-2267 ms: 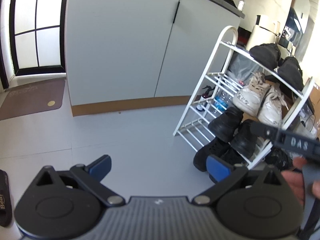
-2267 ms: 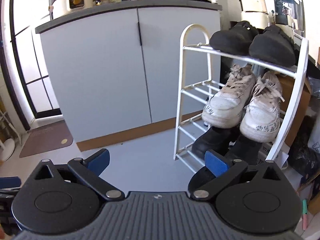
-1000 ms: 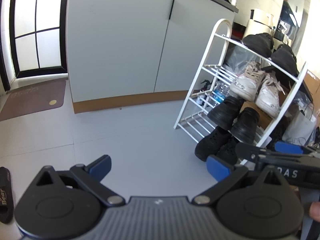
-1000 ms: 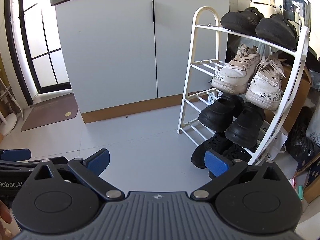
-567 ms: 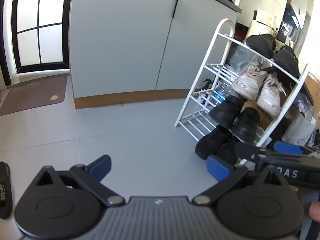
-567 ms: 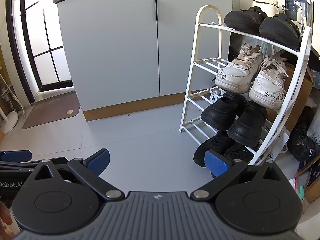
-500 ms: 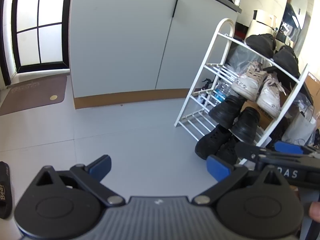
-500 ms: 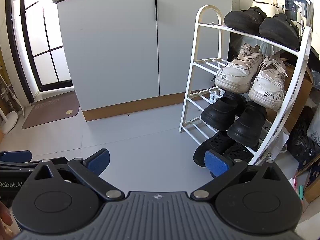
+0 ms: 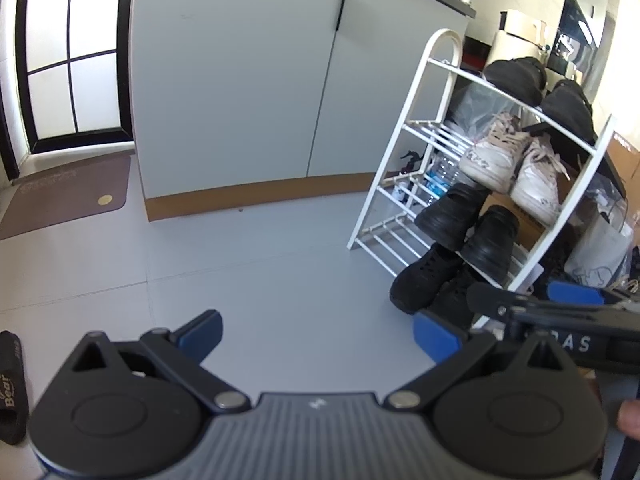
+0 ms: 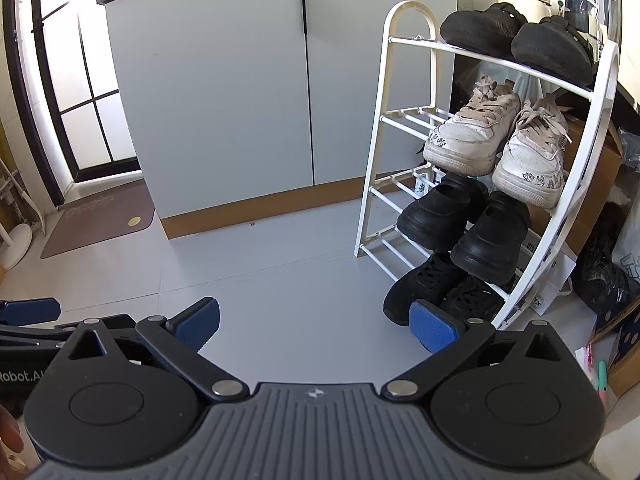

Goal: Organize scattered shoes

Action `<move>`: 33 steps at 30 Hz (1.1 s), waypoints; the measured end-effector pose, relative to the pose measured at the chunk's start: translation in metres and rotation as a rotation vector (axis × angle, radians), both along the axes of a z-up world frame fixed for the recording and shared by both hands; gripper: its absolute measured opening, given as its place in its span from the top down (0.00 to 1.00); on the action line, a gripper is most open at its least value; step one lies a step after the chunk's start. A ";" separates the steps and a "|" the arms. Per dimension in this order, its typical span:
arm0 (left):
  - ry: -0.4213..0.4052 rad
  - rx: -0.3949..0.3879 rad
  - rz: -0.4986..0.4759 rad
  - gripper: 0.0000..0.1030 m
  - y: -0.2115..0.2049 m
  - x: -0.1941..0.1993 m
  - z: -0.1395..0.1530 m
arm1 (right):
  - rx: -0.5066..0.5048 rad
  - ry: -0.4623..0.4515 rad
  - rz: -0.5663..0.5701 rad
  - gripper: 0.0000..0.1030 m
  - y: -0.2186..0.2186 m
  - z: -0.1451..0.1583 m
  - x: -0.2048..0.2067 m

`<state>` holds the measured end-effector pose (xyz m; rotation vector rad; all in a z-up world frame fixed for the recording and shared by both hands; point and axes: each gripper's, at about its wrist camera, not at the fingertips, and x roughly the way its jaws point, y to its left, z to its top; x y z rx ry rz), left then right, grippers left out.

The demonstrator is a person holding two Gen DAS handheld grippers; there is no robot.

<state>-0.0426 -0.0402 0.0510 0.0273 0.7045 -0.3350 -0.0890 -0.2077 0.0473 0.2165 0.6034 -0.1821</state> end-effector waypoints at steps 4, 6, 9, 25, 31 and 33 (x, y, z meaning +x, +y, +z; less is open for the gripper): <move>0.001 0.000 0.002 0.00 0.002 0.000 0.000 | -0.002 0.001 0.003 0.00 0.001 0.000 0.000; 0.002 0.000 0.004 0.00 0.002 0.000 0.000 | -0.002 0.001 0.004 0.00 0.002 0.000 0.000; 0.001 0.001 0.005 0.00 0.002 0.000 0.000 | -0.002 0.001 0.006 0.00 0.003 0.000 0.001; 0.017 0.013 0.001 0.00 0.000 0.001 -0.001 | -0.010 0.011 0.009 0.00 0.002 0.000 0.001; 0.006 0.024 -0.007 0.01 -0.005 0.001 -0.001 | -0.011 0.014 0.004 0.00 -0.001 0.000 0.000; -0.019 0.031 -0.013 0.02 -0.008 -0.002 0.002 | -0.005 0.012 -0.001 0.00 -0.003 0.000 -0.001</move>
